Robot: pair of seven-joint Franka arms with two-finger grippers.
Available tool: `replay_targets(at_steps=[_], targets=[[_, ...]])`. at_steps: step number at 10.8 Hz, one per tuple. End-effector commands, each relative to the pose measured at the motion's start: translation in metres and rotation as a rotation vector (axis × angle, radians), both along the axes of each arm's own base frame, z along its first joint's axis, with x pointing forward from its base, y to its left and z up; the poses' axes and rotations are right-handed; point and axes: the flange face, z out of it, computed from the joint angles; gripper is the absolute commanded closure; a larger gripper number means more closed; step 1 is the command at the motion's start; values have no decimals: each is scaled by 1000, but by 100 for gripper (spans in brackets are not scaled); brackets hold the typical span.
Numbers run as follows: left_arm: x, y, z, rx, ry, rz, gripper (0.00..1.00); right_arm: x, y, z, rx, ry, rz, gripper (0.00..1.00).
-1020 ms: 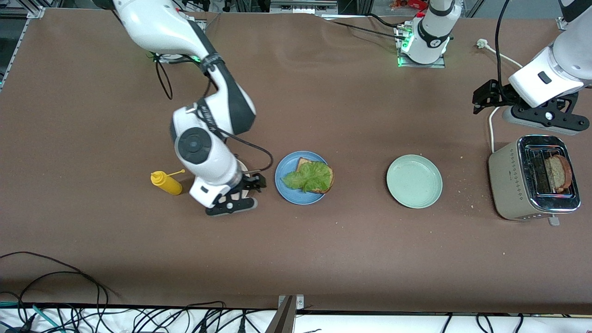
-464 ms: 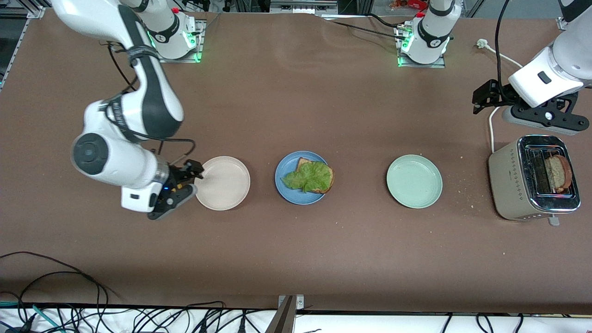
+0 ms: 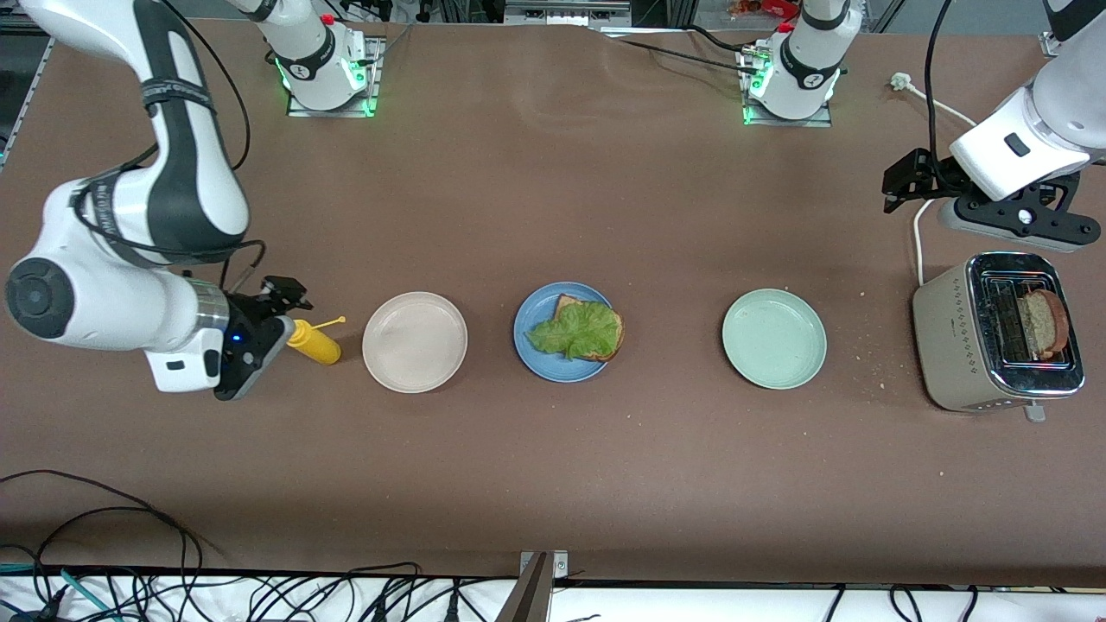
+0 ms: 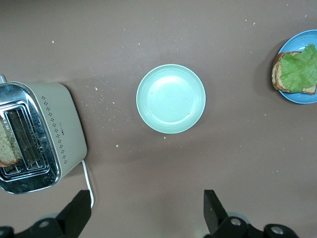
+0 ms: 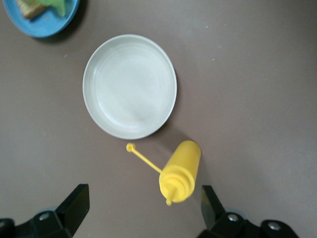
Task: Make sandwich in blue plate with both arms
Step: 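Move the right gripper back toward the yellow mustard bottle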
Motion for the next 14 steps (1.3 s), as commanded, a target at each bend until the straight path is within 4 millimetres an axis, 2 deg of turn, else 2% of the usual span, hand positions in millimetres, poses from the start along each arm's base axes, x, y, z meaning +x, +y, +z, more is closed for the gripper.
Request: replay_targets(at_steps=[1, 2, 5, 6, 8, 10, 12, 14], targets=[[-2, 0, 3, -20, -8, -2, 0, -8, -60, 4, 176, 29, 132, 0], [-2, 0, 3, -22, -8, -2, 0, -9, -78, 4, 224, 25, 167, 0], [-2, 1, 3, -20, -8, -1, 0, -12, -115, -3, 415, -14, 302, 0], [-2, 1, 3, -20, -8, 1, 0, -12, -131, -15, 474, -37, 355, 0], [-2, 1, 3, -20, -8, 1, 0, -13, -167, -64, 724, -137, 509, 0], [-2, 1, 3, -20, -8, 1, 0, -18, -200, -100, 818, -189, 565, 0], [-2, 1, 3, -20, -8, 1, 0, -23, -215, -131, 890, -222, 575, 0], [-2, 1, 3, -20, -8, 1, 0, -25, -217, -169, 950, -243, 576, 0]])
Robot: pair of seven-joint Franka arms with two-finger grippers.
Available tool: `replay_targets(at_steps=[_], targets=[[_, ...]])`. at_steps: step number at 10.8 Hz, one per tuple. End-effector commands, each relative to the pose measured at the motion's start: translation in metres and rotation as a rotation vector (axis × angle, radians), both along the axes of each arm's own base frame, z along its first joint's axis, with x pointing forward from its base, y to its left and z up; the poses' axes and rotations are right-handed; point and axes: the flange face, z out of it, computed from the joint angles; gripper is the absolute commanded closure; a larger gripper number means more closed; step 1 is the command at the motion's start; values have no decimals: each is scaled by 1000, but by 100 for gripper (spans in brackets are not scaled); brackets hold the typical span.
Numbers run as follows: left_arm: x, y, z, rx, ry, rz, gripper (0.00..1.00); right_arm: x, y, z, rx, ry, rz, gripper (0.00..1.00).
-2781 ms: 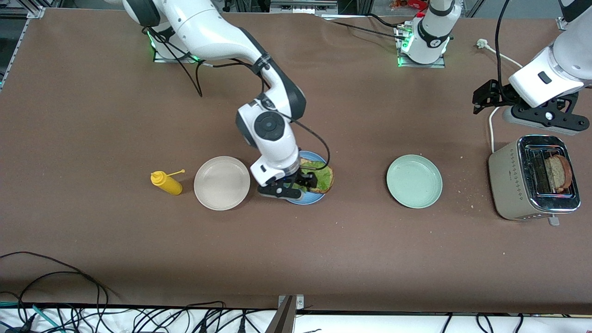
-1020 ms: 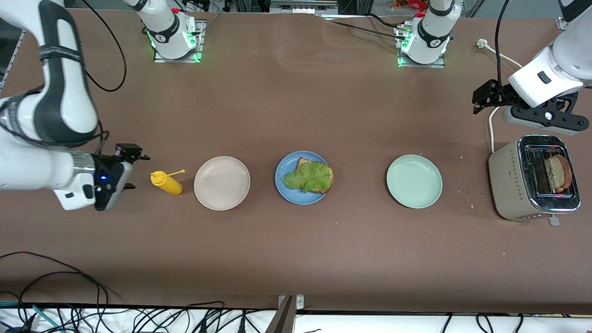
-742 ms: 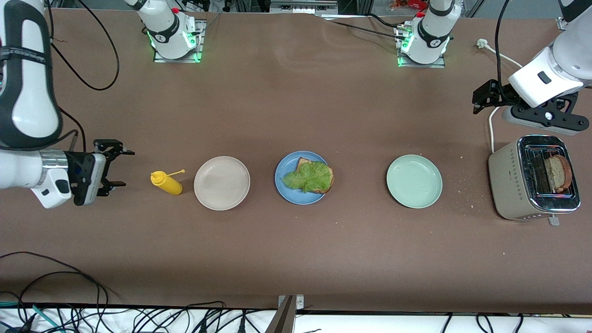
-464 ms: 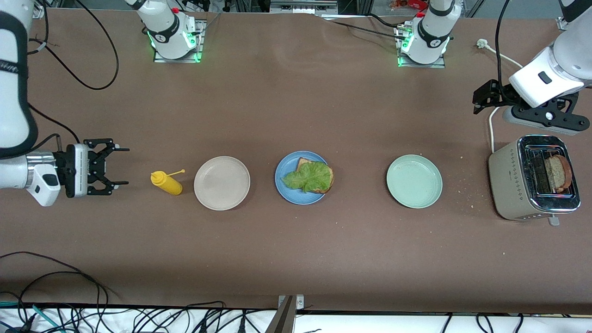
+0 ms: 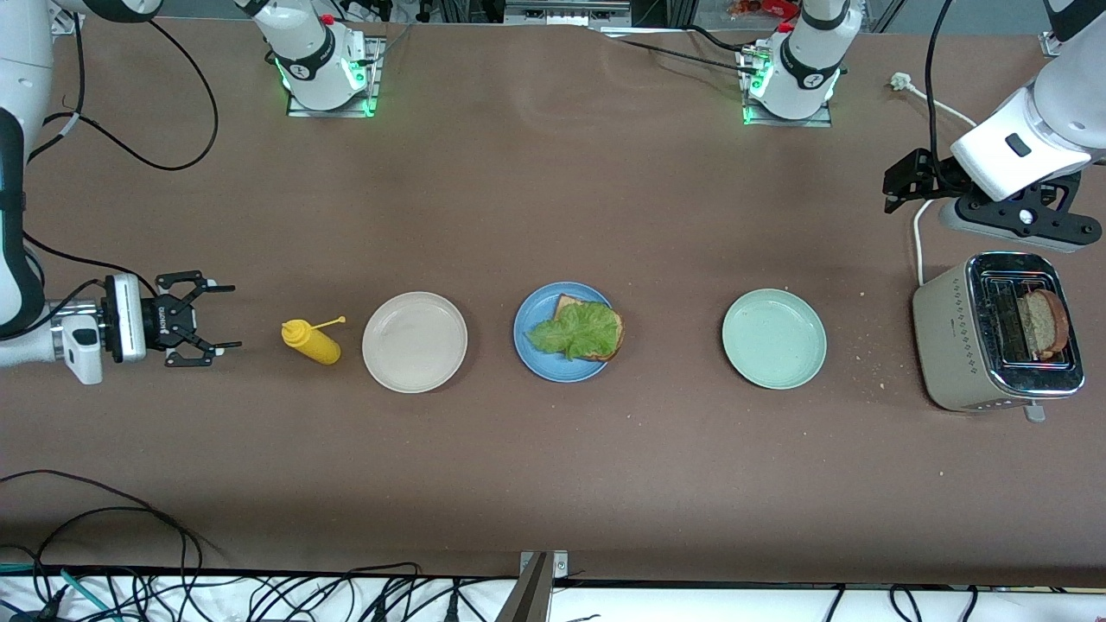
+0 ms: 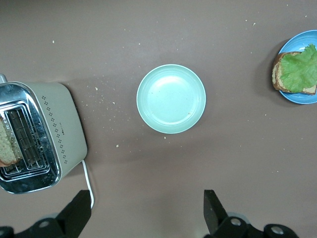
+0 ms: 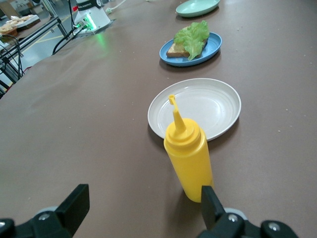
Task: Make sandwich in blue plate with both arms
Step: 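Move the right gripper back toward the yellow mustard bottle, then close the right gripper around the yellow mustard bottle and lift it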
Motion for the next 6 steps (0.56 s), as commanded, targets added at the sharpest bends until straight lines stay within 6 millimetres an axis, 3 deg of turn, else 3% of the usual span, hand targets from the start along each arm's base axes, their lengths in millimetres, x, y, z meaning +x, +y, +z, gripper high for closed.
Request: replay_targets(at_steps=[1, 3, 6], targets=[[-2, 1, 3, -20, -8, 0, 0, -2, 1, -49, 125, -34, 18, 0], [-2, 1, 3, -20, -8, 0, 0, -8, 4, -92, 168, -29, 22, 0], [-2, 1, 3, -20, -8, 0, 0, -12, 13, -136, 240, -2, -30, 0]])
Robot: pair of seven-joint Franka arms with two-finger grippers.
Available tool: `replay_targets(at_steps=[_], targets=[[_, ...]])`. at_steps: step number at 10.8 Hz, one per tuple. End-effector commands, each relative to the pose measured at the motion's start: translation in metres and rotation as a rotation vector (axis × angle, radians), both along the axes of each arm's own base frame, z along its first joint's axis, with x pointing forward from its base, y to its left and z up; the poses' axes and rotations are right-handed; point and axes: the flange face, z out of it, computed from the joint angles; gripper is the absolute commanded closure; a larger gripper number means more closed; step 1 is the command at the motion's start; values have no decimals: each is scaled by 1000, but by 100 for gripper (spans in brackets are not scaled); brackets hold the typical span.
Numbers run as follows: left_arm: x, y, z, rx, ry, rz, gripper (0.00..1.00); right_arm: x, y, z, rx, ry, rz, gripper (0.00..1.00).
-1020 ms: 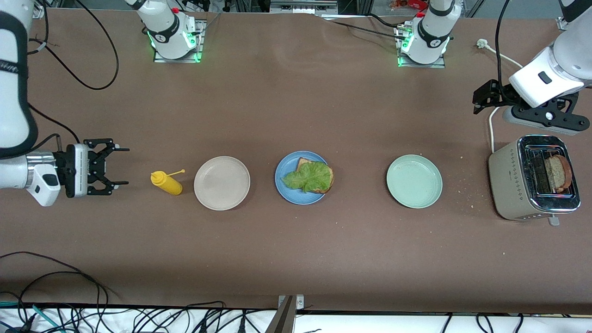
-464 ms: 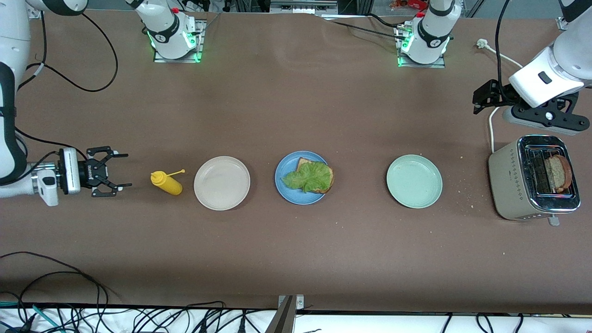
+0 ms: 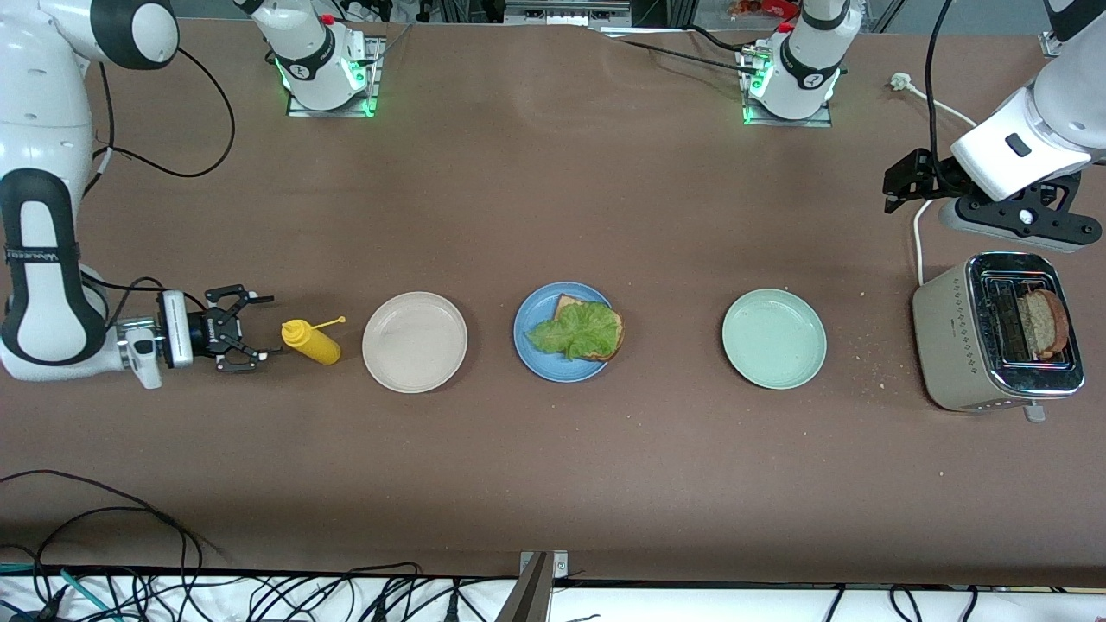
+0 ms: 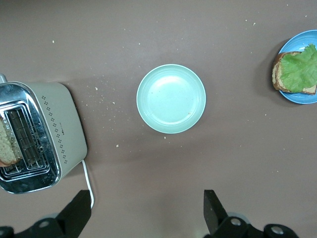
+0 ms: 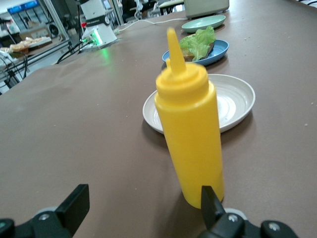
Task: Make sandwich in blue plate with both arms
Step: 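Close the right gripper around the yellow mustard bottle and lift it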
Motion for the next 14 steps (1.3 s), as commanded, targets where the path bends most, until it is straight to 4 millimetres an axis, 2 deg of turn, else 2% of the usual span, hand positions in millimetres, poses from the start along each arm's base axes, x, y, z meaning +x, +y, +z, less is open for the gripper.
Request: replay_targets(at_steps=[1, 2, 5, 9, 11, 12, 14], targets=[[-2, 1, 3, -20, -8, 0, 0, 5, 7, -24, 81, -21, -44, 0], [-2, 1, 3, -20, -8, 0, 0, 8, 16, -26, 91, -21, -45, 0], [-2, 1, 3, -20, -8, 0, 0, 12, 22, -32, 85, -40, -54, 0], [-2, 1, 3, -19, -8, 1, 0, 20, 33, -30, 96, -65, -77, 0], [1, 2, -1, -10, -5, -7, 0, 20, 40, -37, 105, -61, -78, 0], [3, 5, 1, -14, -9, -1, 0, 20, 41, -38, 104, -62, -78, 8], [4, 10, 2, -17, -10, 10, 0, 21, 43, -39, 96, -66, -80, 13]])
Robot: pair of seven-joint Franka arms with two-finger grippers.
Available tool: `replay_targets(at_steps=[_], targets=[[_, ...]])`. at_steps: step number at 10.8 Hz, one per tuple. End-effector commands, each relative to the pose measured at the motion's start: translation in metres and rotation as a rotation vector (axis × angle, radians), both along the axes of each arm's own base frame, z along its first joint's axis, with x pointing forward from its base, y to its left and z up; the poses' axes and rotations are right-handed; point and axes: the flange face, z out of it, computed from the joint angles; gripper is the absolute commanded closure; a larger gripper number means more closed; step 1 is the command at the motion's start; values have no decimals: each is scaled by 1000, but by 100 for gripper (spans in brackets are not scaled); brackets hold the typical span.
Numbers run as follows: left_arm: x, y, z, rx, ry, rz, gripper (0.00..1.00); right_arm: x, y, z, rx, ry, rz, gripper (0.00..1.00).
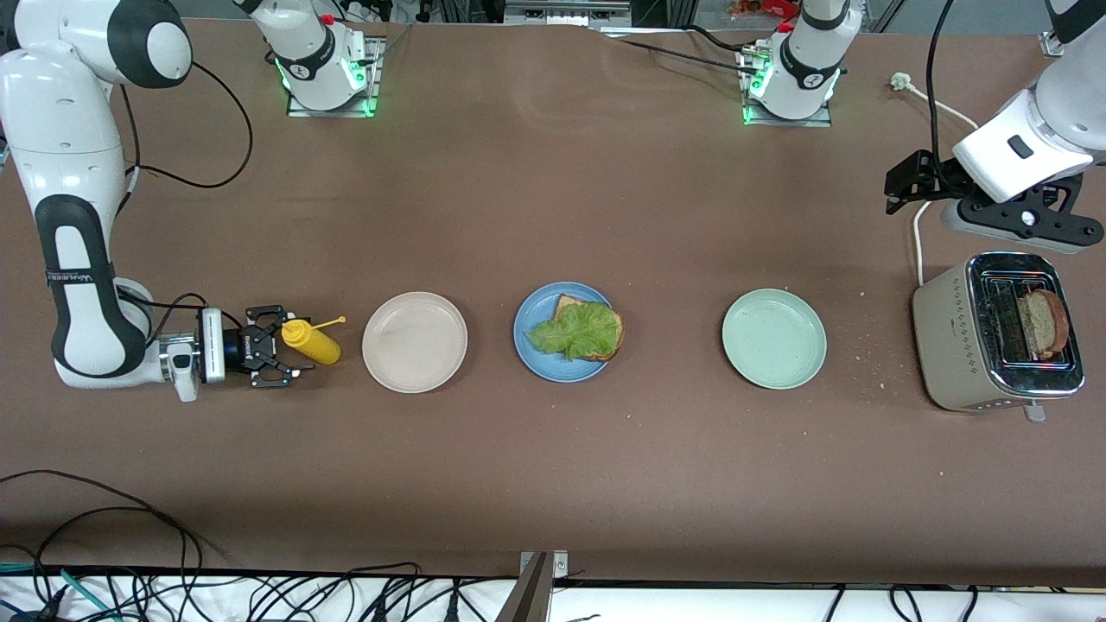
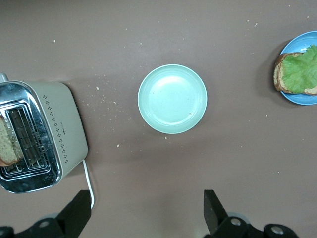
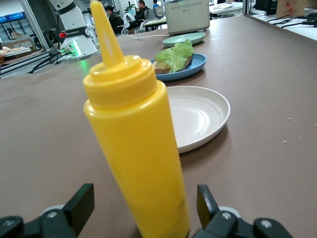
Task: Make sandwich in blue plate with both arms
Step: 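Close the right gripper around the yellow mustard bottle and lift it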
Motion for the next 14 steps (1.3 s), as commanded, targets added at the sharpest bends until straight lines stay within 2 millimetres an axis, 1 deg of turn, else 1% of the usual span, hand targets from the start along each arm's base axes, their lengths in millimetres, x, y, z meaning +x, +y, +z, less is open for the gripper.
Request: replay_targets(at_steps=[1, 3, 4, 5, 6, 7, 9, 11, 12, 13, 14], targets=[[2, 6, 2, -18, -7, 4, 0, 7, 6, -3, 12, -24, -9, 30], [3, 7, 2, -18, -7, 5, 0, 10, 8, -2, 6, -32, -14, 80], [3, 7, 2, -19, -9, 5, 0, 11, 12, -1, 12, -33, -16, 95], [3, 7, 2, -18, -7, 5, 0, 14, 20, 4, 4, -51, -4, 100], [3, 7, 2, -18, -7, 5, 0, 21, 32, 14, -15, -66, 11, 100], [3, 7, 2, -18, -7, 5, 0, 26, 38, 30, -43, -84, 23, 100], [2, 6, 2, -18, -7, 4, 0, 35, 47, 67, -201, -58, 44, 100], [3, 7, 2, -18, -7, 5, 0, 42, 73, 111, -405, -12, 56, 100], [3, 7, 2, -18, -7, 5, 0, 43, 87, 129, -513, 25, 51, 100], [3, 7, 2, -18, -7, 5, 0, 42, 108, 149, -601, 60, 33, 100], [3, 7, 2, -18, -7, 5, 0, 40, 133, 162, -698, 90, 23, 100]])
